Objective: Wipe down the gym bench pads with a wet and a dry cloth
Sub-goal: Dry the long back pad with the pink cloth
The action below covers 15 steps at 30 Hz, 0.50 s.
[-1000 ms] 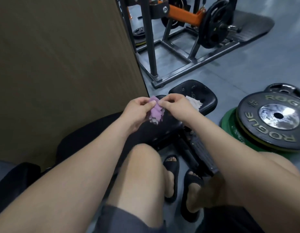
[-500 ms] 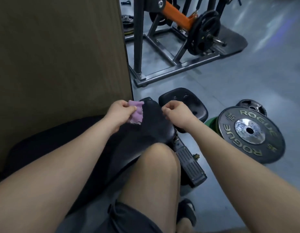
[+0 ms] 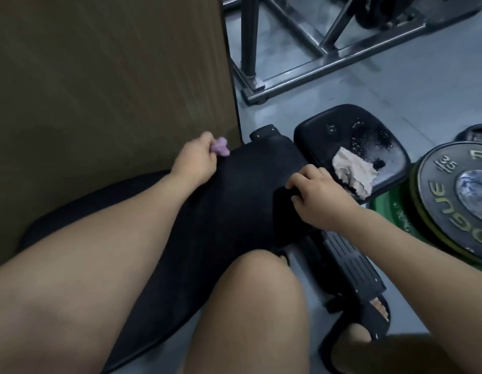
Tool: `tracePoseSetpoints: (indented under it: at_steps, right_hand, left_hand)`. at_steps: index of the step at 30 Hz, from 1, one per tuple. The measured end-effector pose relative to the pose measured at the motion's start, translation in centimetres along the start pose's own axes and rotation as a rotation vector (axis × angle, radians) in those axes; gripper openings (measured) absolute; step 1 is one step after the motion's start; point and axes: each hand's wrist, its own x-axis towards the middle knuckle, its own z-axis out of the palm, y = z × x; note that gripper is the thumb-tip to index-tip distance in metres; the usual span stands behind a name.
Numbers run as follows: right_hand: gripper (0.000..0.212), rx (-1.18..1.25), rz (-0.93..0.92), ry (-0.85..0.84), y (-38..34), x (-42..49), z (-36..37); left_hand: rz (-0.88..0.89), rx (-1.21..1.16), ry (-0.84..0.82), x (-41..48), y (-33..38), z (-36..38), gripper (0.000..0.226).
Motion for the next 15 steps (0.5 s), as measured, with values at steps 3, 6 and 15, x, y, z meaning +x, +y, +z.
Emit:
tracePoseSetpoints:
  at_steps: [3, 6, 15]
  right_hand:
    - [0.033, 0.017, -0.018, -0.023, 0.9, 0.5, 0.2]
    - [0.033, 0.025, -0.013, -0.014, 0.9, 1.3, 0.5]
    - [0.033, -0.061, -0.144, 0.217, 3.1, -0.9, 3.0]
  left_hand:
    - [-0.094, 0.001, -0.173, 0.5, -0.4, 0.9, 0.022]
    - [-0.121, -0.057, -0.11, 1.6, -0.7, 0.6, 0.04]
    - [-0.113, -0.108, -0.534, 4.7, -1.9, 0.8, 0.035]
